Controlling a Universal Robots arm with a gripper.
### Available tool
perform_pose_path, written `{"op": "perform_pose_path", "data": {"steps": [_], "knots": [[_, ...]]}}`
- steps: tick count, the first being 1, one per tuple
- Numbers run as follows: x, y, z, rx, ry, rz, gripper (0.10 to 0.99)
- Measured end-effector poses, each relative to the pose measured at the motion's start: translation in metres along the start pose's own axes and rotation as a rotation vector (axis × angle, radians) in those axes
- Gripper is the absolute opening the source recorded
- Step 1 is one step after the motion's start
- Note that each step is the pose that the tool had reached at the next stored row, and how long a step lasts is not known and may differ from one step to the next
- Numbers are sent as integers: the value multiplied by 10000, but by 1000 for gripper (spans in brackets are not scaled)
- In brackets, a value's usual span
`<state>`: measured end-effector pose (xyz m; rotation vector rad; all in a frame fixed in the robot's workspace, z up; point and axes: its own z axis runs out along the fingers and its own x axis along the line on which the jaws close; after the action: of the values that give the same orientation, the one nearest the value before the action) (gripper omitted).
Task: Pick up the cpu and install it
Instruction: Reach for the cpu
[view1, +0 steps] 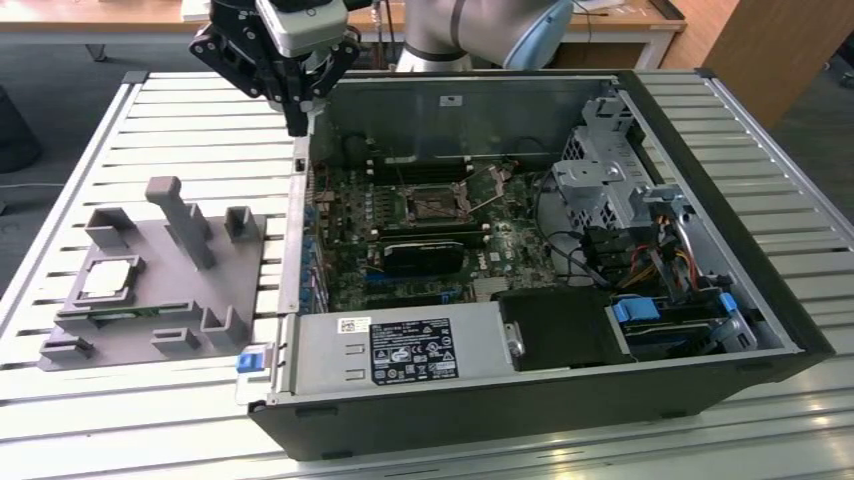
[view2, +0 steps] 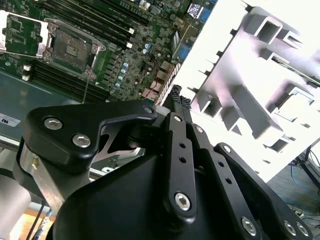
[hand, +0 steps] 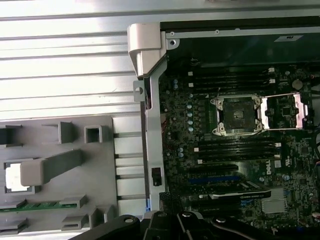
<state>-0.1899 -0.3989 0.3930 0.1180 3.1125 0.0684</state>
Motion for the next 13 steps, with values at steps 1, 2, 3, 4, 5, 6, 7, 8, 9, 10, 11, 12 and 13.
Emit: {"op": "perform_pose_path", "data": {"steps": [1,2,3,4,5,6,7,8,9,10,11,12,13], "knots": [[6,-1,0,0,0,0,106],[12,-1,0,0,0,-1,106],[19,-2,-1,0,0,-1,106],[27,-2,-1,1,1,-1,106],[35,-3,-1,0,0,0,106],[42,-3,-1,0,0,0,106],[49,-4,-1,0,0,-1,106],[55,-4,-1,-1,0,-1,106],[62,-5,-1,0,0,0,106],[69,-5,-1,0,0,0,106],[77,-6,-2,0,0,0,106],[83,-6,-1,-1,0,-1,106],[89,-7,-2,0,0,0,106]]}}
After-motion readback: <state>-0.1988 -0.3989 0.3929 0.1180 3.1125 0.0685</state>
